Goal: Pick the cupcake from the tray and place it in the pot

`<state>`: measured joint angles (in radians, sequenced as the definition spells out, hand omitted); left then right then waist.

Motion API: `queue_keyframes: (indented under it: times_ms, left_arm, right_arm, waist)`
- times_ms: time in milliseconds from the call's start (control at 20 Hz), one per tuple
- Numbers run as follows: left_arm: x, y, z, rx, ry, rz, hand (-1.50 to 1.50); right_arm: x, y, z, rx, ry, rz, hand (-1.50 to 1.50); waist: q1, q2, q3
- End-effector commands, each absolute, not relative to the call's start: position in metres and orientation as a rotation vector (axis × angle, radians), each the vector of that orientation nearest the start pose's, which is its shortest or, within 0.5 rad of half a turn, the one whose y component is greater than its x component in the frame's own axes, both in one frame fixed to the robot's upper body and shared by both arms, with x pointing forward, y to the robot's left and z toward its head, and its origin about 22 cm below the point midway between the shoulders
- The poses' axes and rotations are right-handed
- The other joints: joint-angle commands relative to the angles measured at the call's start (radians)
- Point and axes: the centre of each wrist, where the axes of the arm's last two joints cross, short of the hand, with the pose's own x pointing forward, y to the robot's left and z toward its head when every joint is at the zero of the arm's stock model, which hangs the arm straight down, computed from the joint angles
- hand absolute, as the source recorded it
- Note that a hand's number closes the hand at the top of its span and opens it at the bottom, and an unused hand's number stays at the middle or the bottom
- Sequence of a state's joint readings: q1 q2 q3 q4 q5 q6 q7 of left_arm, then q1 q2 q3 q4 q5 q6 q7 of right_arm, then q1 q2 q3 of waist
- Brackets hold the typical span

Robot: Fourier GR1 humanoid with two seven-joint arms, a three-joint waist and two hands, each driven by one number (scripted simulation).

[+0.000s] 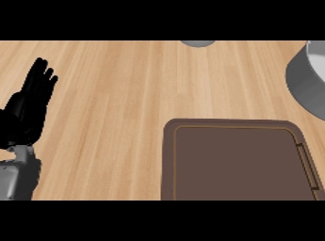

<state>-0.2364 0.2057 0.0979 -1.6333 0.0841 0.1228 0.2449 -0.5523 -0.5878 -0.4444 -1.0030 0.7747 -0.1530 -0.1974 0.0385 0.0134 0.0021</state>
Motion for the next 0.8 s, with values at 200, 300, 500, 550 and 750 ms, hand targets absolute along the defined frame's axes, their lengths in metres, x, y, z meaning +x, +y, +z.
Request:
queue_keyframes:
  times_ms: [200, 300, 500, 550, 750]
  left_arm:
    - [0.296, 0.254, 0.087, 0.18, -1.636, 0.039, 0.0]
    - [0.289, 0.266, 0.084, 0.147, -1.638, 0.038, 0.0]
    - [0.297, 0.27, 0.105, 0.154, -1.637, 0.028, 0.0]
    - [0.298, 0.264, 0.098, 0.131, -1.645, 0.043, 0.0]
    - [0.298, 0.27, 0.094, 0.16, -1.645, 0.033, 0.0]
  right_arm:
    - [0.373, -0.451, 0.106, -1.195, -1.447, 0.512, 1.5]
    - [0.367, -0.464, 0.102, -1.156, -1.368, 0.459, -1.5]
    - [0.367, -0.458, 0.081, -0.947, -1.417, 0.444, -1.5]
    - [0.367, -0.46, 0.08, -0.896, -1.433, 0.461, -1.5]
    - [0.37, -0.459, 0.081, -0.75, -1.587, 0.311, -1.5]
  waist:
    - [0.006, 0.003, 0.001]
    - [0.013, 0.004, 0.001]
    - [0.02, 0.009, 0.004]
    - [0.016, 0.009, 0.003]
    - [0.013, 0.011, 0.004]
